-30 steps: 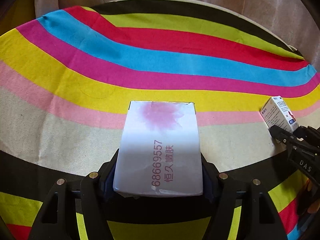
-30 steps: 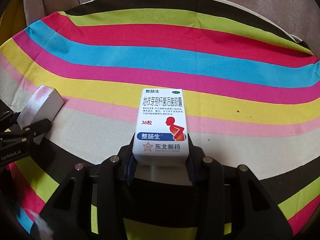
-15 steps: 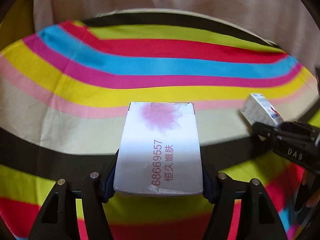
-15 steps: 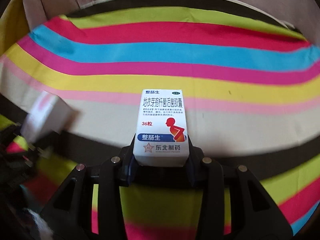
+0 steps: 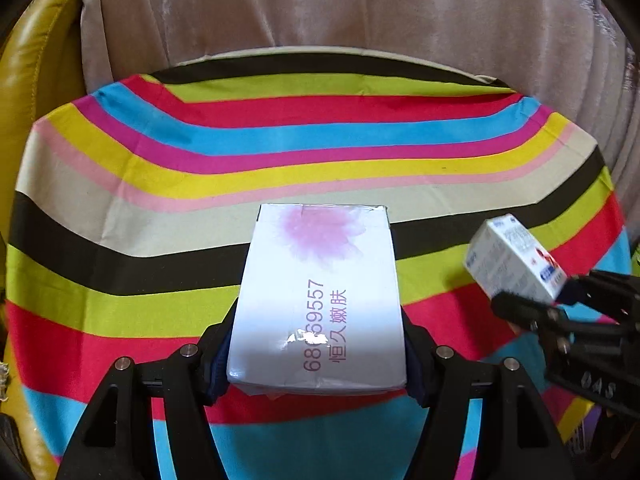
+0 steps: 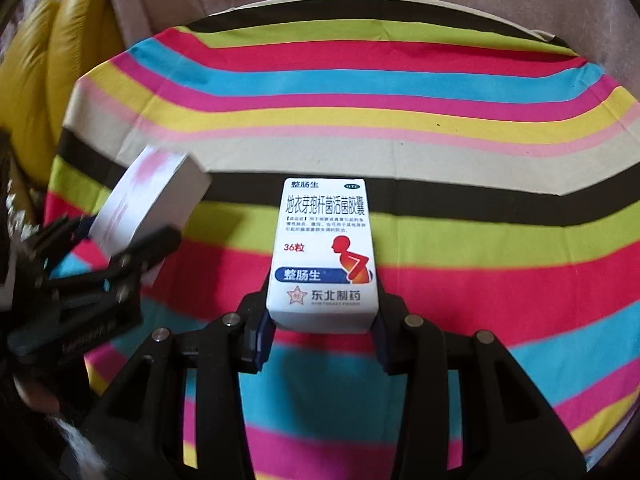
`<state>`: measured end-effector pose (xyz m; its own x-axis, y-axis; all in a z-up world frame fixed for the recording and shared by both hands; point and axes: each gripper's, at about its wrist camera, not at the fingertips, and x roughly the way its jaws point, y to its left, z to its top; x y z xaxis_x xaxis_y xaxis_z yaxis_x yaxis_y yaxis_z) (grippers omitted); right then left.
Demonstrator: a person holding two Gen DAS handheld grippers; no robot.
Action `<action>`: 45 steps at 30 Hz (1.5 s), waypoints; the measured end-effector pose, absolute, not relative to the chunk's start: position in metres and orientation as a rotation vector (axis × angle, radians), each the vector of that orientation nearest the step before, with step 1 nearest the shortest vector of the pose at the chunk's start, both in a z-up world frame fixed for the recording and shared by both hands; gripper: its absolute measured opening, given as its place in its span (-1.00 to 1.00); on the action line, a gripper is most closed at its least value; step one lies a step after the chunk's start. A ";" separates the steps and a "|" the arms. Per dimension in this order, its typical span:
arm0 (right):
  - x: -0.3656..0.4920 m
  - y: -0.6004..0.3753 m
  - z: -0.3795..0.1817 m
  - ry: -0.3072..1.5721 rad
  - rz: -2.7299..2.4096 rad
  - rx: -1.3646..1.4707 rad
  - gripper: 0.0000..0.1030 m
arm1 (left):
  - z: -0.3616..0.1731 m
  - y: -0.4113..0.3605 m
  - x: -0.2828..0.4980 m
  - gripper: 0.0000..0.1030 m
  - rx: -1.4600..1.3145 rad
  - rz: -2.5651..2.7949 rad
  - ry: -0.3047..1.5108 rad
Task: Organize rigid objects
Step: 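Carry the pink-printed box and white-red medicine box to the storage box, then open both tools to drop the boxes into the storage box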
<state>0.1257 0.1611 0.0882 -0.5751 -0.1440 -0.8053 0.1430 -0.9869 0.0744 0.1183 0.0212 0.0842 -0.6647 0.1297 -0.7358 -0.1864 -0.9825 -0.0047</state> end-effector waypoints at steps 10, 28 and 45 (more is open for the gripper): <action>0.253 0.240 0.132 0.004 -2.732 1.372 -0.14 | 0.131 0.104 0.191 0.31 -0.988 2.576 0.218; 0.461 0.402 0.143 -0.324 -3.125 1.520 -0.03 | 0.178 0.324 0.364 0.44 -0.759 1.948 0.398; 0.486 0.421 0.113 -0.519 -3.131 1.639 0.43 | 0.154 0.362 0.380 0.99 -0.801 1.993 0.524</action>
